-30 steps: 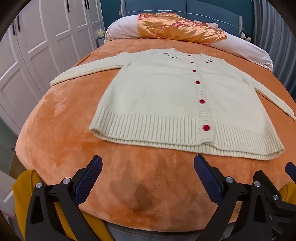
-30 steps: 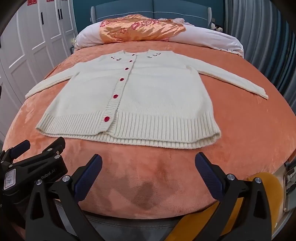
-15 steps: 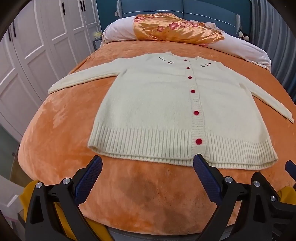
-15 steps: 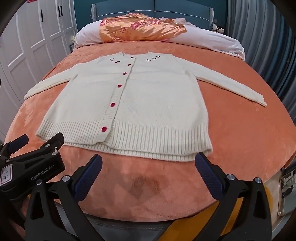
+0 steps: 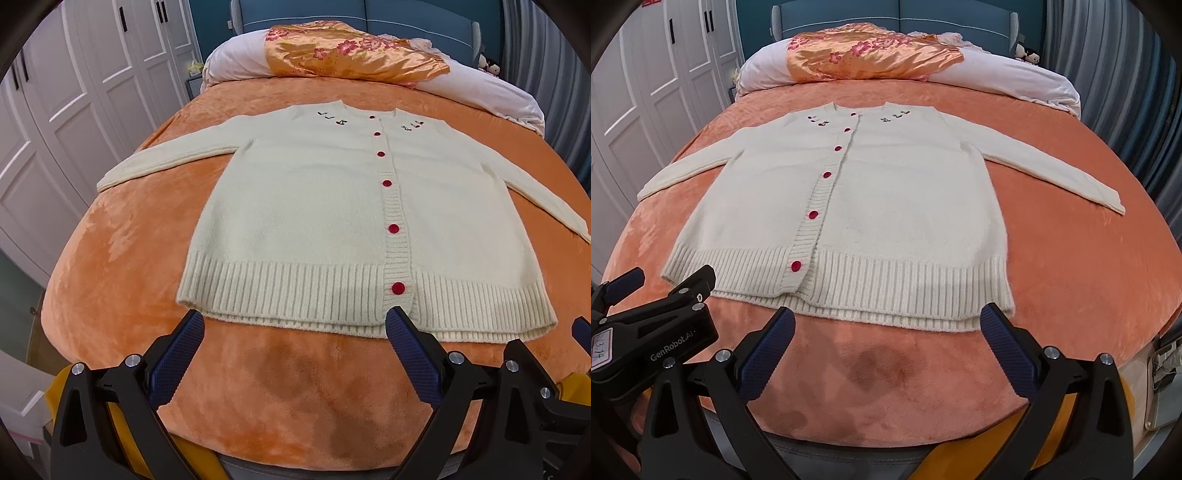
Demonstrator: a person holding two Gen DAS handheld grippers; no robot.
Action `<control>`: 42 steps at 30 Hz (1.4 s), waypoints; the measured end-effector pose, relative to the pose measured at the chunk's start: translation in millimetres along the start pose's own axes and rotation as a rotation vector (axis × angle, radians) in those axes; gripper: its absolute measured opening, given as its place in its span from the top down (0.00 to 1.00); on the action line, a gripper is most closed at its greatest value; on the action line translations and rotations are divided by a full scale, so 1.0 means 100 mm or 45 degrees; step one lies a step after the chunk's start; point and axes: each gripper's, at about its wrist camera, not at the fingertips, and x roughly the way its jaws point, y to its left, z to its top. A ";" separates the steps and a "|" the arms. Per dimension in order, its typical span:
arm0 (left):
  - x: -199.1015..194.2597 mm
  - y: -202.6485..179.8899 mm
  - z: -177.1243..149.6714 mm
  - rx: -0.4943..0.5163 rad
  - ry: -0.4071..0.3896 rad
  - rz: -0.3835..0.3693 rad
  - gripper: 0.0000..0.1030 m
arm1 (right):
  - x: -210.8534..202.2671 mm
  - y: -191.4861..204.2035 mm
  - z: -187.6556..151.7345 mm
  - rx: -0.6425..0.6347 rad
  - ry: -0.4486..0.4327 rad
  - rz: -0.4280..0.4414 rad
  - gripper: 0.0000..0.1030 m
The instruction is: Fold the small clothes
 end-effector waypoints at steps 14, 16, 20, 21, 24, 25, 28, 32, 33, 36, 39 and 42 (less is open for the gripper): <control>0.03 -0.01 0.04 -0.001 0.012 0.000 0.07 | 0.01 -0.03 0.04 0.008 0.008 -0.006 0.05; 0.03 -0.01 0.06 -0.008 0.012 0.000 0.07 | 0.01 -0.02 0.05 0.005 0.008 -0.008 0.05; 0.03 0.02 0.07 -0.018 0.016 -0.005 0.07 | 0.00 -0.01 0.08 -0.005 0.008 -0.015 0.05; 0.03 0.02 0.07 -0.018 0.016 -0.005 0.07 | 0.01 -0.01 0.08 -0.005 0.008 -0.015 0.05; 0.03 0.04 0.07 -0.014 0.021 -0.004 0.07 | 0.00 0.00 0.08 -0.004 0.013 -0.019 0.05; 0.03 0.05 0.06 -0.016 0.019 -0.006 0.07 | 0.00 0.01 0.08 -0.004 0.014 -0.022 0.05; 0.03 0.04 0.07 -0.016 0.020 -0.005 0.07 | 0.00 0.01 0.08 -0.005 0.016 -0.022 0.05; 0.03 0.06 0.07 -0.014 0.022 -0.005 0.07 | 0.00 0.01 0.08 -0.004 0.018 -0.021 0.05; 0.03 0.06 0.07 -0.014 0.023 -0.004 0.07 | 0.00 0.01 0.08 -0.004 0.020 -0.021 0.05; 0.04 0.07 0.07 -0.015 0.032 -0.003 0.07 | 0.01 0.00 0.08 0.000 0.024 -0.017 0.05; 0.06 0.05 0.08 -0.012 0.036 0.002 0.07 | 0.03 -0.01 0.09 0.000 0.030 -0.018 0.05; 0.06 0.04 0.07 -0.012 0.041 0.002 0.07 | 0.04 -0.01 0.08 0.002 0.036 -0.016 0.05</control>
